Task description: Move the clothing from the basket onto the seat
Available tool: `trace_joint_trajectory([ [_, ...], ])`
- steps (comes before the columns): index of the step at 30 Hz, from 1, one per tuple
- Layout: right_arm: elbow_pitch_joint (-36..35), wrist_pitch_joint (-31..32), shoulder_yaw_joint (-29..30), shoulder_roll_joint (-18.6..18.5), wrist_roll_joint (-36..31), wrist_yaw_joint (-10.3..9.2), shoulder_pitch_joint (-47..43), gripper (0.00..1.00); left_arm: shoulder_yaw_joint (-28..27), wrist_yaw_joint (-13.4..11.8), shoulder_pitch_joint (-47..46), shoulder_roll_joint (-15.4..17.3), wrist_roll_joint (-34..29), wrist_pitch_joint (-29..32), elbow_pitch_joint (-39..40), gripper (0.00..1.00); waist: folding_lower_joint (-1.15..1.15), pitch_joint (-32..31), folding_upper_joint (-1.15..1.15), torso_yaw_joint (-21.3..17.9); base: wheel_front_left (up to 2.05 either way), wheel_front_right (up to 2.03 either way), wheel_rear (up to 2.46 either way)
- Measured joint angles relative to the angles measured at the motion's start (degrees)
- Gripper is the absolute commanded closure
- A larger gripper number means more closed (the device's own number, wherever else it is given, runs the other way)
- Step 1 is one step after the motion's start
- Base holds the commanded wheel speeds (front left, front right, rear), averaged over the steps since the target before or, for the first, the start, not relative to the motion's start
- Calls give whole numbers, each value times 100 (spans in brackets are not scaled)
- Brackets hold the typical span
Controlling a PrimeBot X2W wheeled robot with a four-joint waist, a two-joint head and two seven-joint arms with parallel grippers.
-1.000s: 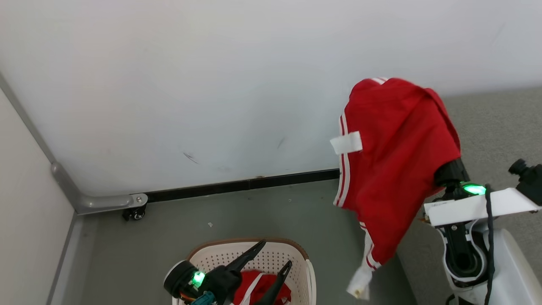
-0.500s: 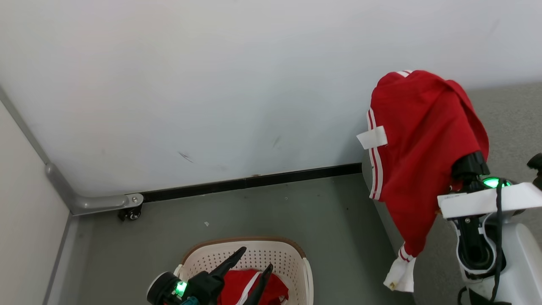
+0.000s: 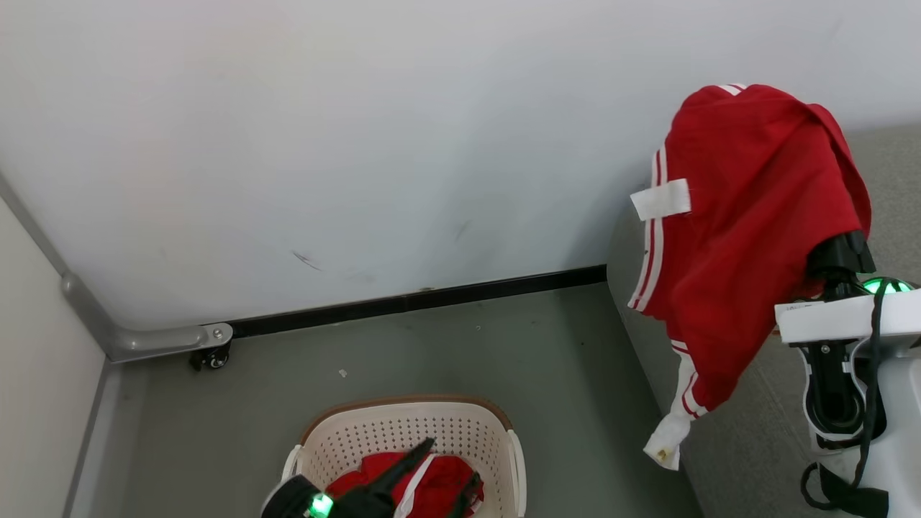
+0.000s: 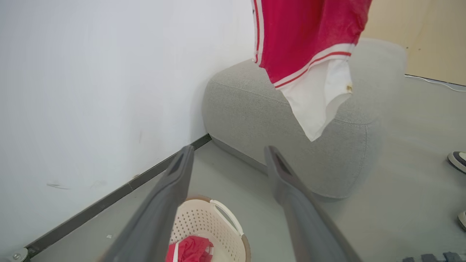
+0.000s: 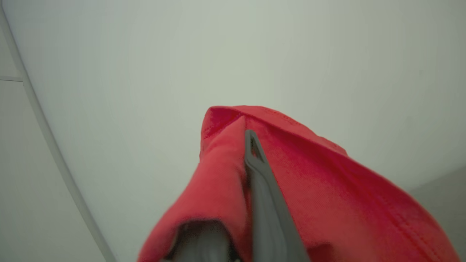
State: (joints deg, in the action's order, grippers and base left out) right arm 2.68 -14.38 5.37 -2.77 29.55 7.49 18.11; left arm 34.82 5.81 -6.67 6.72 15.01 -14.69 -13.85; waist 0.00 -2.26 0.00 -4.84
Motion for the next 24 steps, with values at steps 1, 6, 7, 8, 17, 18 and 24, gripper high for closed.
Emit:
trace_joint_trajectory([
  [1, 21, 0, 42, -3, -27, 0, 0, 100, 45, 31, 34, 3, -38, 0, 7, 0, 0, 7, 0, -10, 0, 0, 0],
  [6, 192, 0, 272, -27, -41, 0, 9, 100, 115, 47, 113, -34, -94, 0, 44, 0, 0, 43, 0, -72, 0, 0, 0],
  [7, 222, 0, 328, -44, -44, 0, 9, 100, 118, 48, 136, -48, -94, 0, 47, 0, 0, 50, 0, -87, 0, 0, 0],
  [8, 255, 0, 368, -76, -58, 0, 13, 100, 119, 48, 145, -62, -94, 0, 49, 0, 0, 58, 0, -102, 0, 0, 0],
  [17, 359, 0, 829, -364, -235, 0, 226, 100, 166, 99, 147, -79, -120, 0, 90, 0, 0, 148, 0, -291, 0, 0, 0],
  [18, 360, 0, 883, -379, -268, 0, 226, 100, 187, 99, 147, -80, -127, 0, 91, 0, 0, 161, 0, -319, 0, 0, 0],
  [24, 356, 0, 1158, -409, -345, 0, 225, 100, 328, 146, 146, -91, -152, 0, 107, 0, 0, 252, 0, -501, 0, 0, 0],
])
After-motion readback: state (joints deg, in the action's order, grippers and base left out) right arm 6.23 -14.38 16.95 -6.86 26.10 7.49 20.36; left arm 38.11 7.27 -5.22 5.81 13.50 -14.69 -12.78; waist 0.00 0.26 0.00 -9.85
